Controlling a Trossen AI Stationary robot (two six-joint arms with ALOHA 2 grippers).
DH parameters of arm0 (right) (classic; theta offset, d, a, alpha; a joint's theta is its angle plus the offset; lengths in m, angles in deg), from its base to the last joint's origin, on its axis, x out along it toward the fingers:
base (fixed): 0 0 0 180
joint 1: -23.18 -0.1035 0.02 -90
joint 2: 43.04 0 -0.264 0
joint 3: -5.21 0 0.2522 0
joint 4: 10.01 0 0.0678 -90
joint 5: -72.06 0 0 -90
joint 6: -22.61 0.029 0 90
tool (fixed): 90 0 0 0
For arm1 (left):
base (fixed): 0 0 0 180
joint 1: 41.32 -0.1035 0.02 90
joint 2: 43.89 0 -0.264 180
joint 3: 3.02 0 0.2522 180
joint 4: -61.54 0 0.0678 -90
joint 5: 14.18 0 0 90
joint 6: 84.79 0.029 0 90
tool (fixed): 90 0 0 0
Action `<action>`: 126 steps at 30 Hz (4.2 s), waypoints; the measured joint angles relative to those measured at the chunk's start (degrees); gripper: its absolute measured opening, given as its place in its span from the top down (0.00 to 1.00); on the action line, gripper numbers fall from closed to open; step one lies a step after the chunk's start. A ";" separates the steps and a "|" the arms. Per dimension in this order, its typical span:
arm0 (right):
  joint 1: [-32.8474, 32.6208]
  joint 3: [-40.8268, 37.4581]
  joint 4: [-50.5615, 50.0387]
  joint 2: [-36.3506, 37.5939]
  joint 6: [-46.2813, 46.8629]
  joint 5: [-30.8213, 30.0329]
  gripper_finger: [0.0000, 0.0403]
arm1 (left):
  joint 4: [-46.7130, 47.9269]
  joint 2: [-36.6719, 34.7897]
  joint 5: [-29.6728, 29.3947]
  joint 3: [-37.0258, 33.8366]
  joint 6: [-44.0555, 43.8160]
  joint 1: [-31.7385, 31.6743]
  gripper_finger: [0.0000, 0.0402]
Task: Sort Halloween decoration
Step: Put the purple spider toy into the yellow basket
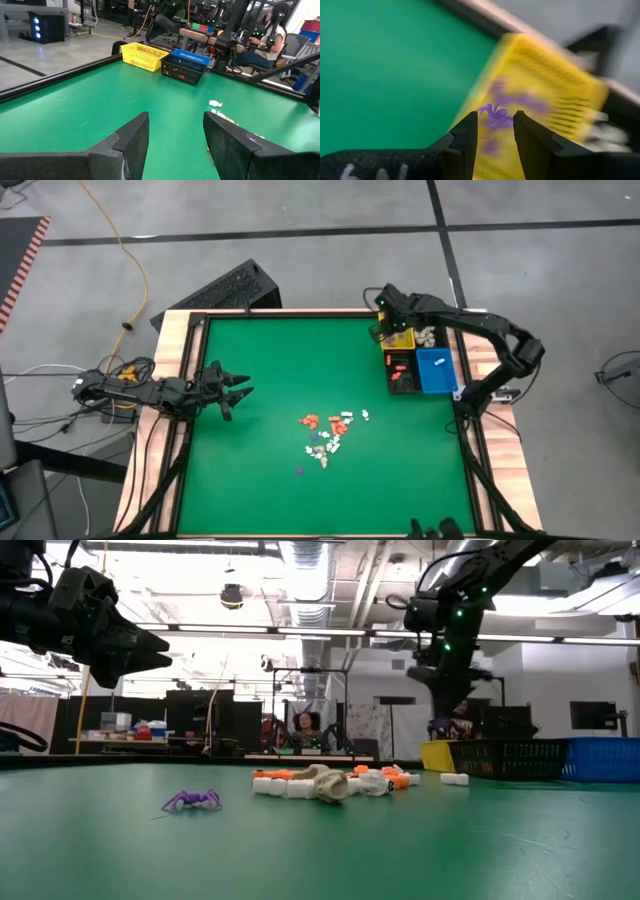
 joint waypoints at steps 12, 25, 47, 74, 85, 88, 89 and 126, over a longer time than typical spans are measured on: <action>1.80 0.73 -7.16 -0.44 2.63 2.20 0.65 | 0.01 0.01 0.00 0.02 0.00 0.00 0.56; -1.33 0.98 -4.62 0.04 6.85 -0.92 0.66 | 0.01 0.01 0.04 0.02 -0.01 0.00 0.56; 1.81 0.96 -5.27 -0.22 4.48 6.33 0.57 | -0.26 0.01 -2.52 0.00 0.83 0.00 0.56; 1.19 1.11 0.04 0.34 6.99 6.82 0.36 | -9.81 0.69 -3.66 0.01 -26.32 -0.90 0.55; 1.73 1.11 2.18 1.26 8.38 8.00 0.36 | -15.35 33.23 19.47 22.59 -13.32 -11.52 0.55; 1.79 1.11 3.06 1.27 11.14 9.48 0.36 | -21.58 47.88 24.10 27.86 -7.18 -14.95 0.55; 1.80 1.11 3.61 1.35 12.38 9.88 0.36 | -26.26 52.10 26.75 28.72 -6.63 -16.26 0.55; 4.84 1.09 2.34 10.67 28.09 9.66 0.36 | -18.34 124.04 35.07 99.76 9.76 -30.29 0.55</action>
